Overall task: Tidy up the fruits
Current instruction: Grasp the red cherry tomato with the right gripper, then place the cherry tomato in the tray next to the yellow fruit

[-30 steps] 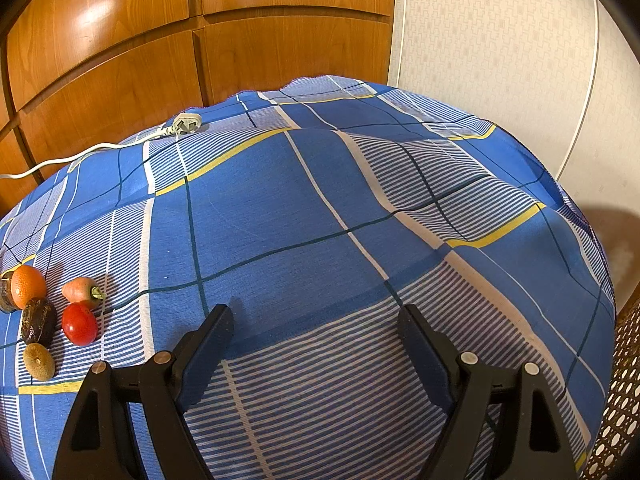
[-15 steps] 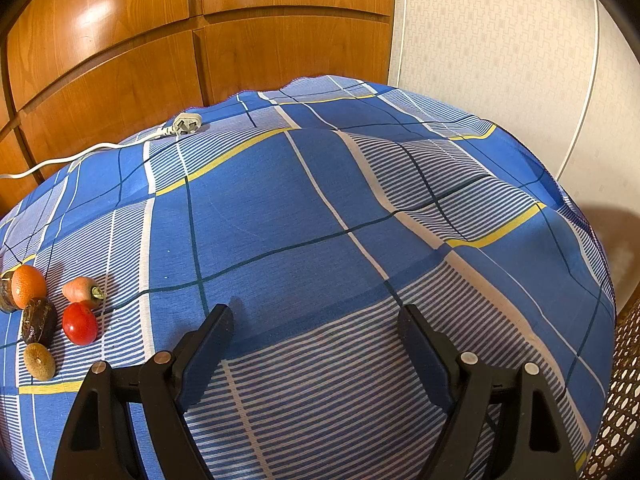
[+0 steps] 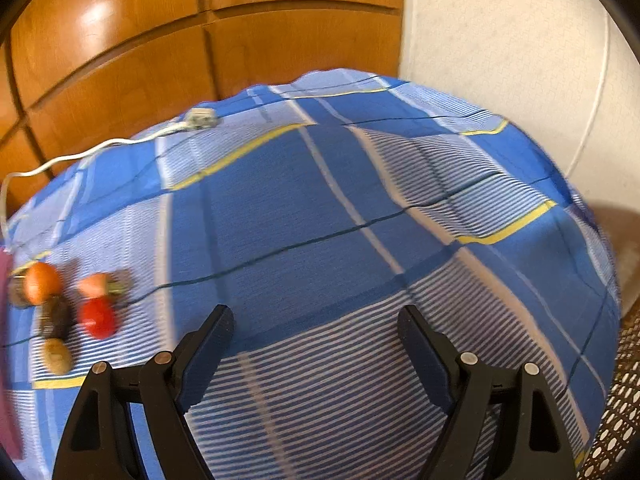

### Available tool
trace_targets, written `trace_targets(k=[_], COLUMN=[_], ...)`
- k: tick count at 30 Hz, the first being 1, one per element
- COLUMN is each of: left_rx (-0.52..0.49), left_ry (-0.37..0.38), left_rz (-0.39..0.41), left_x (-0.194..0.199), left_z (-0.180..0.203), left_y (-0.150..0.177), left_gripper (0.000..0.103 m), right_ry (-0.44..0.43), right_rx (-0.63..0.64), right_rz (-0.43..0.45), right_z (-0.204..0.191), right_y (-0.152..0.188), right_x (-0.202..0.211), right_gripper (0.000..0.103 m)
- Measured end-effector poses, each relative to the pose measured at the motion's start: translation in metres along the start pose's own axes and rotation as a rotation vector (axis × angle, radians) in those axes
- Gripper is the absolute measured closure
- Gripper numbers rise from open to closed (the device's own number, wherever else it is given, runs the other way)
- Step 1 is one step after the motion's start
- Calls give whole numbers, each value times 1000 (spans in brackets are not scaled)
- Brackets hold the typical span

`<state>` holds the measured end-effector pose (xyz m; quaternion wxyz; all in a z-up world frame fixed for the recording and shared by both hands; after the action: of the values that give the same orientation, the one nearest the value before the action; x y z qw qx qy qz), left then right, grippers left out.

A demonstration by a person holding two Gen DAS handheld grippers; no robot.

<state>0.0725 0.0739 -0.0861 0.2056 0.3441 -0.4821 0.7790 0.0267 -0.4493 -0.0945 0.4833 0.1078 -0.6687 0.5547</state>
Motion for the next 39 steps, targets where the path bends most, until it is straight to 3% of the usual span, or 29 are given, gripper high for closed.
trace_targets(k=[4, 8, 14, 19, 23, 29, 32, 35, 39], left_rx=[17, 13, 7, 3, -2, 7, 9, 15, 14], left_ry=[10, 14, 19, 19, 21, 23, 25, 28, 33], left_rz=[-8, -4, 2, 7, 10, 6, 6, 8, 14], left_x=[0, 2, 3, 4, 5, 5, 5, 7, 9], left_z=[-1, 0, 2, 2, 3, 3, 3, 2, 2], left_y=[3, 4, 5, 5, 6, 6, 6, 5, 5], left_gripper=[11, 10, 10, 10, 10, 10, 10, 10, 10], right_ry=[-151, -282, -334, -288, -299, -354, -457, -614, -743], right_rx=[40, 105, 149, 237, 253, 268, 328, 449, 584], right_rz=[43, 29, 3, -2, -5, 54, 79, 98, 101], right_z=[-34, -76, -106, -118, -115, -119, -148, -203, -269], right_y=[-11, -17, -20, -21, -22, -27, -28, -25, -14], right_x=[18, 21, 14, -1, 1, 37, 61, 90, 115], right_gripper=[26, 45, 48, 77, 77, 77, 77, 78, 77])
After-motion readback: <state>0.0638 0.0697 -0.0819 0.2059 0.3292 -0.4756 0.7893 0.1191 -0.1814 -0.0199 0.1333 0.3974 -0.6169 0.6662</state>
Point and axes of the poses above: each gripper's, at about its wrist camera, not at the fingertips, and x roughly against the way its jaws point, z to its right, y to its underside, the point moved 8 cm from there along -x, roughly the way its jaws point, and after that the axes turned 14 degrees about x, right-handed, at the moved point
